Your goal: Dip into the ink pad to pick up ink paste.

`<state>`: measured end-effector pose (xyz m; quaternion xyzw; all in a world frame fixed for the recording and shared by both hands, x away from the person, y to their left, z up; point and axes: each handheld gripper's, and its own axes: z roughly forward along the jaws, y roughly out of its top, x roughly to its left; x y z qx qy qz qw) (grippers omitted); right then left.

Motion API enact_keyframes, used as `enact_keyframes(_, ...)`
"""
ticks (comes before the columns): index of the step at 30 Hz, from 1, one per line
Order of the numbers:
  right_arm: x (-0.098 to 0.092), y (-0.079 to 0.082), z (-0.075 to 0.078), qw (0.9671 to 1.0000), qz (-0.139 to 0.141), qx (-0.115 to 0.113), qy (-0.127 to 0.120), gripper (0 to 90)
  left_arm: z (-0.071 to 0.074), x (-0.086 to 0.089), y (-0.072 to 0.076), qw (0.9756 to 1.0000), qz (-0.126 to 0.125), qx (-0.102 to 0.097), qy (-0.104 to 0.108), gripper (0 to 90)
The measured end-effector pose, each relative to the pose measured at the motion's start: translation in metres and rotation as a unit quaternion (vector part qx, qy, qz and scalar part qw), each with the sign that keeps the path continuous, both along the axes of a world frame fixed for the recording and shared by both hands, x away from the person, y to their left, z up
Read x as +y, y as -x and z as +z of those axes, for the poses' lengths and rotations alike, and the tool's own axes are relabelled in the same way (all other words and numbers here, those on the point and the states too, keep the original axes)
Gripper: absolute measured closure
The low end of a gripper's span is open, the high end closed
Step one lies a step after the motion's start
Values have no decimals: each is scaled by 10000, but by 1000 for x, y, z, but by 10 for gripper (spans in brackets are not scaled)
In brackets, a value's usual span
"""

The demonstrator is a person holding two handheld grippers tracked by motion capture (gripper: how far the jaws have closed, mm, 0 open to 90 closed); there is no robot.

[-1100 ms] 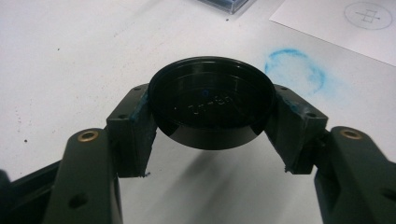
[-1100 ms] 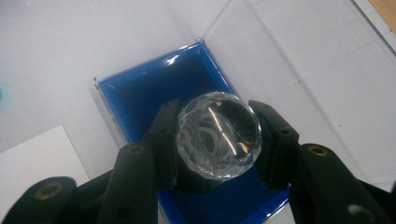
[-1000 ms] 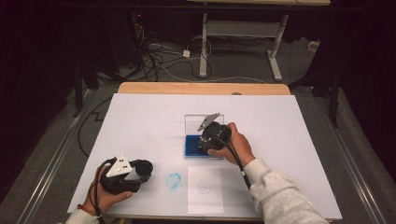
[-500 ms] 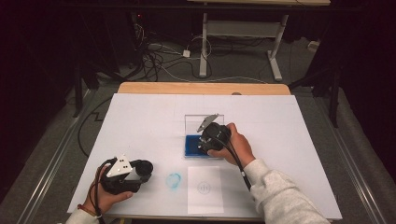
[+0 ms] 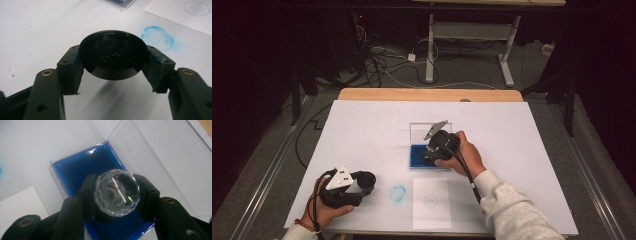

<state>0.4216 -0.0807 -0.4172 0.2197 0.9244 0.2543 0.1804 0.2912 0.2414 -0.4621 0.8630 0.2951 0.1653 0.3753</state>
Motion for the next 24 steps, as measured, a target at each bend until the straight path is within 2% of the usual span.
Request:
enact_keyframes(4, -7, 3, 11, 9995, -38, -127, -304, 574, 0, 0, -1, 10000, 10, 10, -2, 368)
enact_keyframes(7, -14, 9, 22, 9972, -51, -233, -714, 574, -1, 0, -1, 10000, -4, 5, -15, 368)
enact_keyframes(11, -19, 20, 32, 9955, -26, -405, -855, 574, -1, 0, -1, 10000, 23, 22, 1, 368)
enact_keyframes(12, -21, 22, 34, 9943, -59, -432, -969, 574, -1, 0, -2, 10000, 22, 20, 3, 368)
enact_keyframes(14, -25, 26, 37, 9930, 9, -407, -1108, 574, -2, 0, -2, 10000, 24, 22, -5, 367)
enact_keyframes(21, -36, 42, 40, 9877, 58, -559, -1456, 574, -3, -1, -4, 10000, -13, 56, -10, 368)
enact_keyframes(24, -37, 47, 41, 9873, 132, -588, -1467, 574, -3, -2, -4, 10000, -22, 51, 3, 368)
